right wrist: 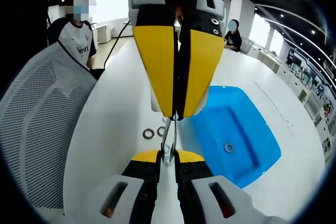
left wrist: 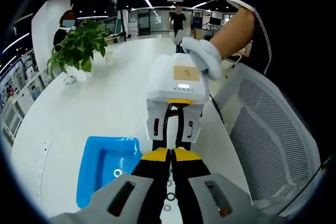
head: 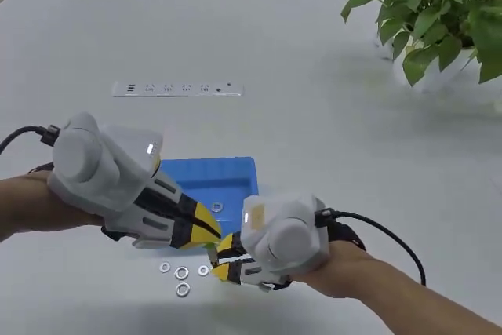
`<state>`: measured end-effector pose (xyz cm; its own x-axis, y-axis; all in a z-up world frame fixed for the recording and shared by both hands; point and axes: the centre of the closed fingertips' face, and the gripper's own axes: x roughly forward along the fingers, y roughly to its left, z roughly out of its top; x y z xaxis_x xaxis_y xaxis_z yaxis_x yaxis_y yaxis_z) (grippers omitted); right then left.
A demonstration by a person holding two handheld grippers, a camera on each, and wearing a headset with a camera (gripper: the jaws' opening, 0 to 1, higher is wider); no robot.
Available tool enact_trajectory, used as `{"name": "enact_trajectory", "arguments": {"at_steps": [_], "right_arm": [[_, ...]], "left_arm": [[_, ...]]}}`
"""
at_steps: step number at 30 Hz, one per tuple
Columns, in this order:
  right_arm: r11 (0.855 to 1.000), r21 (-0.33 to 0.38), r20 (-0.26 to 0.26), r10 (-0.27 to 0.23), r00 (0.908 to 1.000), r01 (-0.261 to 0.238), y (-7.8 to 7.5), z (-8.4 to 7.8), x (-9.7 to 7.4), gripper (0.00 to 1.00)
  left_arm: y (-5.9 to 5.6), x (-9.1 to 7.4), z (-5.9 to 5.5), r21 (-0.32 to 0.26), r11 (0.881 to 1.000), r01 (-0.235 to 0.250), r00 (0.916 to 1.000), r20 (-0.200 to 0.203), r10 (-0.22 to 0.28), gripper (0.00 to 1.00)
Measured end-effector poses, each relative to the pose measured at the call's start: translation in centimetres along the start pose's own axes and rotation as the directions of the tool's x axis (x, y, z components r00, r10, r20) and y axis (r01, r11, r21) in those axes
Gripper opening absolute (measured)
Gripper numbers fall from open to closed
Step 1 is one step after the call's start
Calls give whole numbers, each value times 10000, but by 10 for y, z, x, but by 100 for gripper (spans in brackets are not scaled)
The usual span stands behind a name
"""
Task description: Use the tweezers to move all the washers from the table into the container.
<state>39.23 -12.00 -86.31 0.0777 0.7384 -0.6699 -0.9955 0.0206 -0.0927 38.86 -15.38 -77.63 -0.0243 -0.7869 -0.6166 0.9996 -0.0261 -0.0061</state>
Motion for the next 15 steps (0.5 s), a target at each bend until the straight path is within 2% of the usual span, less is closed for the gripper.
{"name": "enact_trajectory", "arguments": {"at_steps": [15], "right_arm": [[9999, 28, -87, 99, 9999, -99, 3, -4, 5, 13]], "left_arm": [[-2, 2, -3, -73, 10000, 68, 10000, -21, -68, 5]]}}
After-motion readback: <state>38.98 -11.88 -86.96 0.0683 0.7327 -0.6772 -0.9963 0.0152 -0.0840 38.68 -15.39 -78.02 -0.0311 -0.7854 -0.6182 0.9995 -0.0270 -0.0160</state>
